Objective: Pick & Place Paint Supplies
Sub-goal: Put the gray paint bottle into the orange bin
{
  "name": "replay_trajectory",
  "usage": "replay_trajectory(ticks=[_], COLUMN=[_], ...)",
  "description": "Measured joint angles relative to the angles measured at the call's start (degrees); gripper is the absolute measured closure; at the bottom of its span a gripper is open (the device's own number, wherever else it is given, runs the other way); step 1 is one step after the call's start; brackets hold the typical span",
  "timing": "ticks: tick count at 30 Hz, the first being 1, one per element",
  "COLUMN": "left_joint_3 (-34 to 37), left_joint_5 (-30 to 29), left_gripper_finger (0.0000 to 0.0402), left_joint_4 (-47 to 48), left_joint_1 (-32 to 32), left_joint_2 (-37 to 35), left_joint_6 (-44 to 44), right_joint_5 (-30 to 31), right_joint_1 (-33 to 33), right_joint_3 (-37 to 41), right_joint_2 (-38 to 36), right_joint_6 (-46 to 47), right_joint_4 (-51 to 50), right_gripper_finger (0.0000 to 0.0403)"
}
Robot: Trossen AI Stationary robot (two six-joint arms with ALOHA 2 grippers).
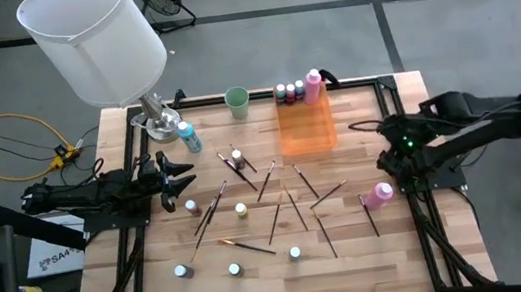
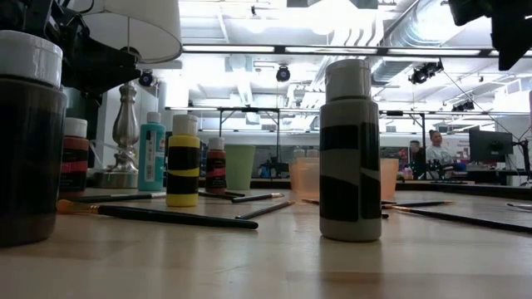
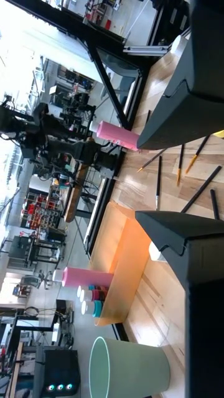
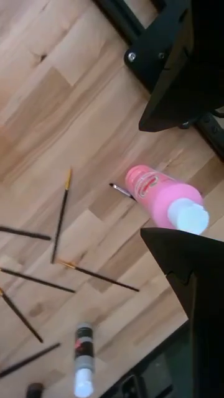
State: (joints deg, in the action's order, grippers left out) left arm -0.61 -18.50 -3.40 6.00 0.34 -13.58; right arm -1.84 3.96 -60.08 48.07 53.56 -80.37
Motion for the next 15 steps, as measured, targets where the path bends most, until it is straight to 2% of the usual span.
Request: replay_trajectory(ticks=[8,15], left_joint_3=[0.0,0.0], left_joint_5=[0.0,0.0], left_gripper_finger=[0.0234,0.0234], left_joint_4=[0.0,0.0], left_joint_1=[0.0,0.0], left_joint_2=[0.0,0.0], left_joint_6=[0.0,0.0], right_joint_5=[3.7,9.3], right_joint_1=[9.8,14.6], right_joint_3=[0.0,0.0], right_joint_2=[3.1,6.3], right_joint_6=[-2.8,-12.3], right_joint_4=[0.4,10.2], right_gripper_finger=[0.0144,0.0144])
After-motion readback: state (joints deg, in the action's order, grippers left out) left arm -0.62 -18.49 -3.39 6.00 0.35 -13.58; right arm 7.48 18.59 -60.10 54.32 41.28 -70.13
